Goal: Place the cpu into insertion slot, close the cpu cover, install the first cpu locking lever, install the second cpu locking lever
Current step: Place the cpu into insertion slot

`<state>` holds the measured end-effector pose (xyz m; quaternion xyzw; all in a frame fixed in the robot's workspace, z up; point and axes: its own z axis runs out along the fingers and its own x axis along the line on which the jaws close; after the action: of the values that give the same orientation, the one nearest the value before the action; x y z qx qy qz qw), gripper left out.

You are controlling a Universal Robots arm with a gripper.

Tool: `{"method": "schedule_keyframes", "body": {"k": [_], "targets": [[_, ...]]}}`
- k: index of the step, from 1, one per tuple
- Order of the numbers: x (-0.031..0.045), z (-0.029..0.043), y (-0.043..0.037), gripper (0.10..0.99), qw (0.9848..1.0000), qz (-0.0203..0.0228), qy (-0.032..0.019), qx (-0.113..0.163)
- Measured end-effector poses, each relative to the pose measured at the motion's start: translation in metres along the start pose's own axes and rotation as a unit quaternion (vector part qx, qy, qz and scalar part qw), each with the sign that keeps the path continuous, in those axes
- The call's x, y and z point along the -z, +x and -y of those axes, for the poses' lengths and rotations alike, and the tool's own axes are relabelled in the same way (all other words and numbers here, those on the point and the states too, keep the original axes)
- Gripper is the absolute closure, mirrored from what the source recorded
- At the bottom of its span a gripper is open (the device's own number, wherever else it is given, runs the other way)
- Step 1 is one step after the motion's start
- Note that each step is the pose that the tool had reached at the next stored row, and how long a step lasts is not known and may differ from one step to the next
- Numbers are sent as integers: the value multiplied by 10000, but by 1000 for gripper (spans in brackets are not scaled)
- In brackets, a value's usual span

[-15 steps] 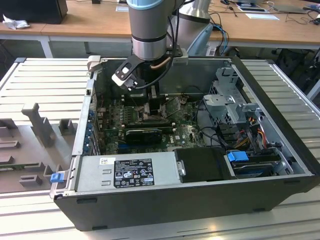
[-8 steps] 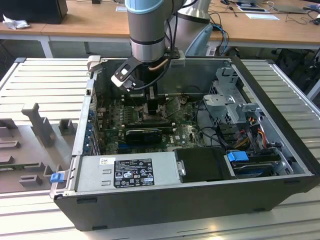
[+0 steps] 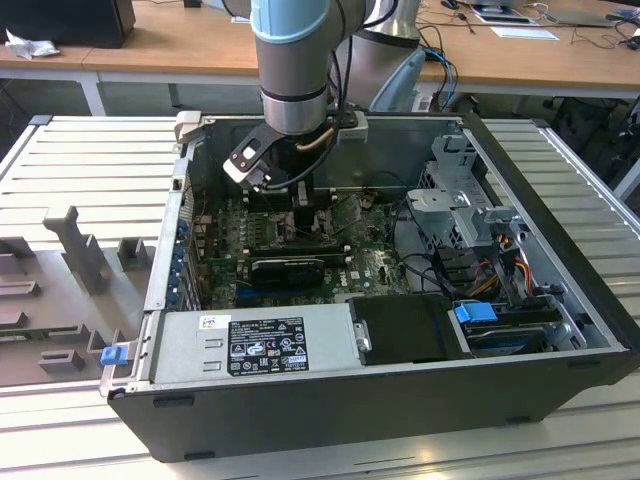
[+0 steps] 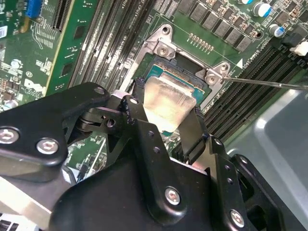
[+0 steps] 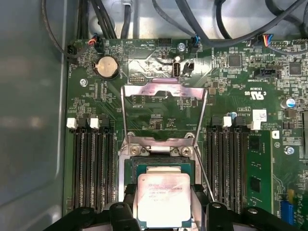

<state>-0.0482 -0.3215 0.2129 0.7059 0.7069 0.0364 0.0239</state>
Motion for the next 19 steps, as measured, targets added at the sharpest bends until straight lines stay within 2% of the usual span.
{"method": "schedule_keyframes", "body": {"k": [8,14,19], "targets": [[-71,6,23,557,10000,1,27,-13],[-92,-11,27,557,10000,2,52,-23],[-107,-18,28,557,10000,4,53,-61]]}}
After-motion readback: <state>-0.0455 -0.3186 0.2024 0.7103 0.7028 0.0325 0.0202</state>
